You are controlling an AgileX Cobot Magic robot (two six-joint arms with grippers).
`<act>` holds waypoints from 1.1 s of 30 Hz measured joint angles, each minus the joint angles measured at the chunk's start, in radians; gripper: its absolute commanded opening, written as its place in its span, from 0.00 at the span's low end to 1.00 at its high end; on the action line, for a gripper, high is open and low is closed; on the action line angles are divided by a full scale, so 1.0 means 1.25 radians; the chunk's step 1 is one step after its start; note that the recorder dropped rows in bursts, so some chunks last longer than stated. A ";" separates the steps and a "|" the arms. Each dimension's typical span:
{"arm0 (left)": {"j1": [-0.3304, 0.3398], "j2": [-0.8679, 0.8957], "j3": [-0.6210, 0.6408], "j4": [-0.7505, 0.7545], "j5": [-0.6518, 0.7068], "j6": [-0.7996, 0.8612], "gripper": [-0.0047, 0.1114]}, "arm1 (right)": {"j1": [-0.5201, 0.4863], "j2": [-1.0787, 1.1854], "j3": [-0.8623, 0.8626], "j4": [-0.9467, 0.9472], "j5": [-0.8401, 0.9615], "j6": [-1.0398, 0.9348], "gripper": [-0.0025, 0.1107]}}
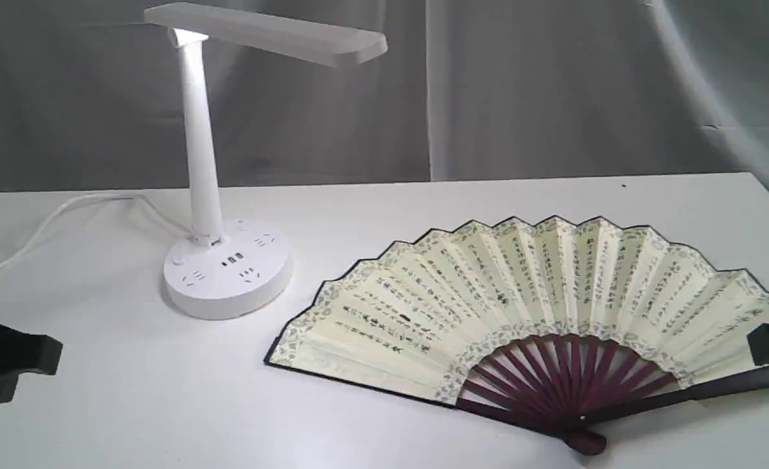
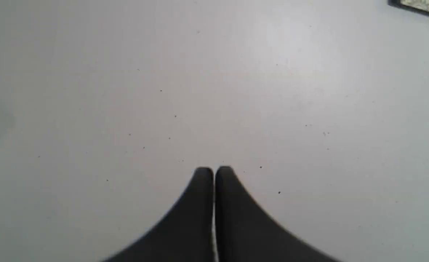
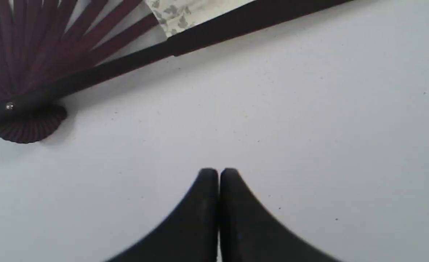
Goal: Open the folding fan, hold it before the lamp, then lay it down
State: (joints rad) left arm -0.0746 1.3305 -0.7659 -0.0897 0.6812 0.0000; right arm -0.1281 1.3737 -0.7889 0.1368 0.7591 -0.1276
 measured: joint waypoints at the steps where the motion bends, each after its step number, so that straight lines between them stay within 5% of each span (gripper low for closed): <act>1: 0.000 -0.003 0.000 0.000 0.000 0.000 0.04 | 0.002 0.000 0.000 -0.003 0.000 -0.002 0.02; 18: 0.000 -0.168 0.000 0.000 0.005 0.014 0.04 | 0.092 -0.163 0.001 -0.133 0.016 0.102 0.02; 33: 0.000 -0.569 0.079 0.000 0.010 0.017 0.04 | 0.092 -0.457 0.001 -0.149 0.078 0.102 0.02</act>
State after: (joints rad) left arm -0.0746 0.6196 -0.6677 -0.0897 0.6939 0.0212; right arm -0.0126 0.8024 -0.7874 -0.0498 0.8565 0.0000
